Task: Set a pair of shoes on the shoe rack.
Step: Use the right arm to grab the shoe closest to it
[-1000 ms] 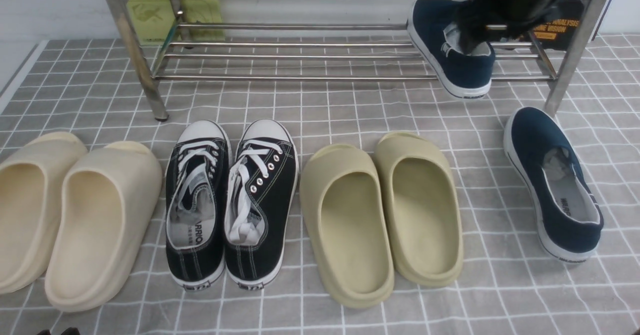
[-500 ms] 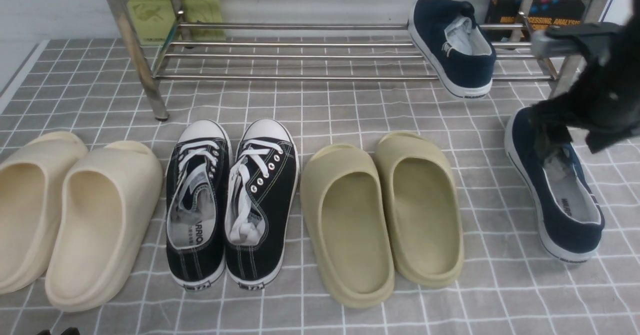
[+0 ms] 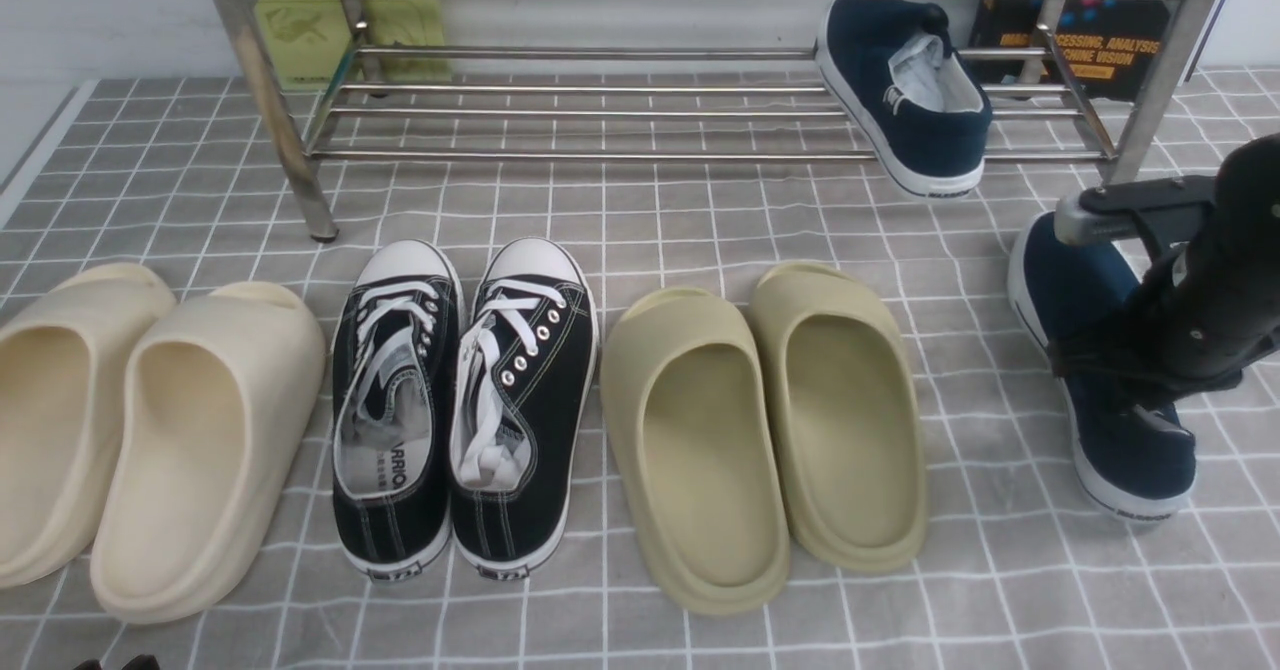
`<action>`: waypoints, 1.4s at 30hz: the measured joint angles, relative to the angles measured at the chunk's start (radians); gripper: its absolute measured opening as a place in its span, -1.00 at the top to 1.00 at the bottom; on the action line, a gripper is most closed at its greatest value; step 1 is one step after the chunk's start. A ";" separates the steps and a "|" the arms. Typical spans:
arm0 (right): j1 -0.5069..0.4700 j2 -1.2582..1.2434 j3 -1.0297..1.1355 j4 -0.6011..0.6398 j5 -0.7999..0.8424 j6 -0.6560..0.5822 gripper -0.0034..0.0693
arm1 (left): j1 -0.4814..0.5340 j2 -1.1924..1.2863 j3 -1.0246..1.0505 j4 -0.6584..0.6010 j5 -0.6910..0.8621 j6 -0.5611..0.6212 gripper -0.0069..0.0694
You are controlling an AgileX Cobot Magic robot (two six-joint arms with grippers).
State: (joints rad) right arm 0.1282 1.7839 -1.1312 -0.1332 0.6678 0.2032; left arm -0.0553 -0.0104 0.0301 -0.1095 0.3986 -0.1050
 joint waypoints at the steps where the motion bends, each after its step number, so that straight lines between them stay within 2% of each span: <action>1: -0.001 0.003 0.000 0.000 -0.004 0.000 0.74 | 0.000 0.000 0.000 0.000 0.000 0.000 0.19; 13: 0.003 -0.131 0.009 0.015 0.002 -0.009 0.76 | 0.000 0.000 0.000 0.000 0.000 -0.001 0.19; 16: 0.003 -0.147 0.009 0.016 0.001 0.002 0.70 | 0.000 0.000 0.000 0.000 0.000 -0.001 0.19; 19: 0.003 -0.148 0.009 0.019 0.001 0.002 0.32 | 0.000 0.000 0.000 0.000 0.000 -0.001 0.19; 20: 0.003 -0.148 0.009 0.019 0.001 0.002 0.29 | 0.000 0.000 0.000 0.000 0.000 -0.001 0.19; 23: 0.007 -0.148 0.009 0.028 -0.010 0.006 -0.30 | 0.000 0.000 0.000 0.000 0.000 -0.001 0.19; 24: 0.009 -0.148 0.009 0.031 -0.011 0.006 -0.36 | 0.000 0.000 0.000 0.000 0.000 -0.001 0.19; 26: 0.023 -0.144 0.009 0.059 -0.039 0.007 -0.65 | 0.000 0.000 0.000 0.000 0.000 -0.001 0.19; 28: 0.039 -0.125 0.009 0.085 -0.065 0.009 -0.78 | 0.000 0.000 0.000 0.000 0.000 -0.001 0.19; 30: 0.050 -0.090 0.009 0.103 -0.079 0.013 -0.81 | 0.000 0.000 0.000 0.000 0.000 -0.001 0.19; 32: 0.056 -0.040 0.009 0.105 -0.086 0.016 -0.74 | 0.000 0.000 0.000 0.000 0.000 -0.001 0.19; 33: 0.058 -0.018 0.009 0.105 -0.091 0.017 -0.67 | 0.000 0.000 0.000 0.000 0.000 -0.001 0.19; 34: 0.058 0.015 0.009 0.104 -0.095 0.021 -0.50 | 0.000 0.000 0.000 0.000 0.000 -0.001 0.19; 35: 0.058 0.020 0.009 0.104 -0.095 0.021 -0.50 | 0.000 0.000 0.000 0.000 0.000 -0.001 0.19; 36: 0.058 0.031 0.009 0.103 -0.095 0.022 -0.37 | 0.000 0.000 0.000 0.000 0.000 -0.001 0.19; 40: 0.061 0.029 0.008 0.100 -0.082 0.020 0.60 | 0.000 0.000 0.000 -0.001 0.000 -0.001 0.19; 41: 0.064 0.019 0.008 0.103 -0.066 0.019 0.75 | 0.000 0.000 0.000 -0.001 0.000 -0.001 0.19; 42: 0.064 -0.002 0.009 0.106 -0.043 0.007 0.82 | 0.000 0.000 0.000 -0.001 0.000 -0.001 0.19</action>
State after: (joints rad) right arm 0.1918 1.7816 -1.1219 -0.0273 0.6249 0.2103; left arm -0.0553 -0.0104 0.0301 -0.1105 0.3986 -0.1060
